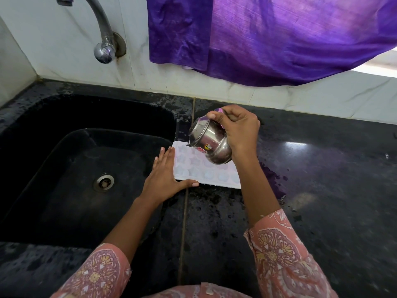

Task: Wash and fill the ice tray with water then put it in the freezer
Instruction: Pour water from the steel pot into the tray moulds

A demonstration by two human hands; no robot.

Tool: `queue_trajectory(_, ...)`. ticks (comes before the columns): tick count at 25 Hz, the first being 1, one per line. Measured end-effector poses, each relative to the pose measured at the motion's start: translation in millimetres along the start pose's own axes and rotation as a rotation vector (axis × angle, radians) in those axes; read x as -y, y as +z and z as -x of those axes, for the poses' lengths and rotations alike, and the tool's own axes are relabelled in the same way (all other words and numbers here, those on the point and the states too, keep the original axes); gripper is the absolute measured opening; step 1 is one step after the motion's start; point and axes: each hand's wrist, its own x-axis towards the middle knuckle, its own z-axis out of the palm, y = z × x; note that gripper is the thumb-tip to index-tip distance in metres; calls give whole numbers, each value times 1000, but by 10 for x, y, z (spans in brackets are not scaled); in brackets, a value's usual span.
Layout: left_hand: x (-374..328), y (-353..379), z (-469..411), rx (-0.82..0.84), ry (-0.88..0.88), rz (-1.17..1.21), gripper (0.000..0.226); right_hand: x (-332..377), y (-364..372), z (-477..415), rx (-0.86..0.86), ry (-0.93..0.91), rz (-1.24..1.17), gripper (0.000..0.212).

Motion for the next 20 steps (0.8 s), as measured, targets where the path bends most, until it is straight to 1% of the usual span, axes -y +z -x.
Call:
queue_trajectory(4,9,5,0,6,1,1,136,-5,10,-8,-2,-2,-13,9)
queue_trajectory(8,6,5,-4,7,-1,-4,133,-5,18,-6,0,-5,-23,8)
queue_trajectory(13,2,-1,3,2,3,0,137,0,16,6,-6,14,-38,13)
queue_trajectory(14,-1,-1,6,6,3,0,136,-6,10,11,-16,33,-61,15)
queue_trajectory(17,-8,-1,4,1,-2,-5,124,-27,-19,44,-48,119,-182,14)
queue_trajectory(20,-4,7,4,-6,-4,-7,120,-53,-87,83,-89,178,-254,13)
